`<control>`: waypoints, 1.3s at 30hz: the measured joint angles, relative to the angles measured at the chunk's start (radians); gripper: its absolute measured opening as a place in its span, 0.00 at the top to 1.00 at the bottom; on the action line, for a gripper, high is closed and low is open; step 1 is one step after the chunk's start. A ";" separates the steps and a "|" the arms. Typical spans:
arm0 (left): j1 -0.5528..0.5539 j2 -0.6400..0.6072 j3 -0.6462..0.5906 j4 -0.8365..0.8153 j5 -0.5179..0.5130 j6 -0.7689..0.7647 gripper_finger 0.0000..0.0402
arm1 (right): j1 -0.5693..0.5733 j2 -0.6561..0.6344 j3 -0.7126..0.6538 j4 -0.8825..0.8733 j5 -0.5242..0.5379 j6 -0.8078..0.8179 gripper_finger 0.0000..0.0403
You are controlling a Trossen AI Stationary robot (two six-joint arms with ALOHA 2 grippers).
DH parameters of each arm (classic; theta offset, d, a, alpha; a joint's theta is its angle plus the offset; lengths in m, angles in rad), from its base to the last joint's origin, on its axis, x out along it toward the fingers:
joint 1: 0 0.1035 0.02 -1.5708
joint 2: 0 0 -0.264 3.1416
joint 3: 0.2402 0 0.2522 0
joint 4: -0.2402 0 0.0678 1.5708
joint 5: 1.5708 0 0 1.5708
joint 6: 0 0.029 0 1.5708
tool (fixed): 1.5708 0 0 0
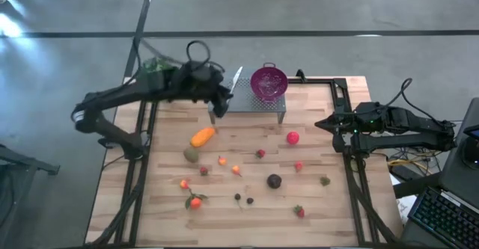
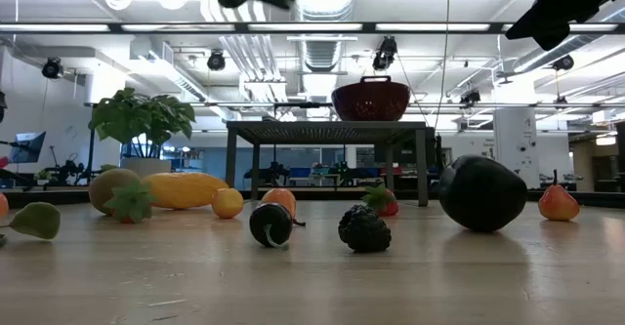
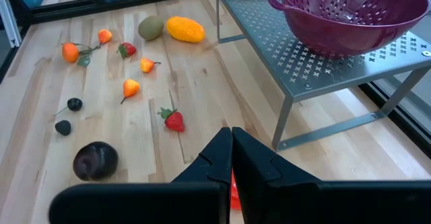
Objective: Pick & Place Fruit
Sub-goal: Put the orange pear into the violet strainer bowl on the shelf
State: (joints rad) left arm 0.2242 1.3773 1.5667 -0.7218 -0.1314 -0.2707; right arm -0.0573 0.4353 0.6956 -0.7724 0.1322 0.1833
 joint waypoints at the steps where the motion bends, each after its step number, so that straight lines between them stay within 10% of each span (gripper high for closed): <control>1: -0.020 -0.032 -0.045 0.047 -0.001 0.011 0.74 | 0.000 0.000 0.000 0.000 0.000 0.000 0.98; 16: -0.112 -0.610 -0.761 0.540 -0.052 0.150 0.75 | 0.000 0.000 0.000 0.000 0.000 0.000 0.98; 39: -0.112 -0.949 -1.248 0.756 -0.088 0.186 0.76 | 0.000 0.000 0.000 0.000 0.000 0.000 0.98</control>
State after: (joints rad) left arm 0.1120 0.4288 0.3185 0.0343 -0.2192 -0.0851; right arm -0.0573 0.4353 0.6956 -0.7724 0.1322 0.1833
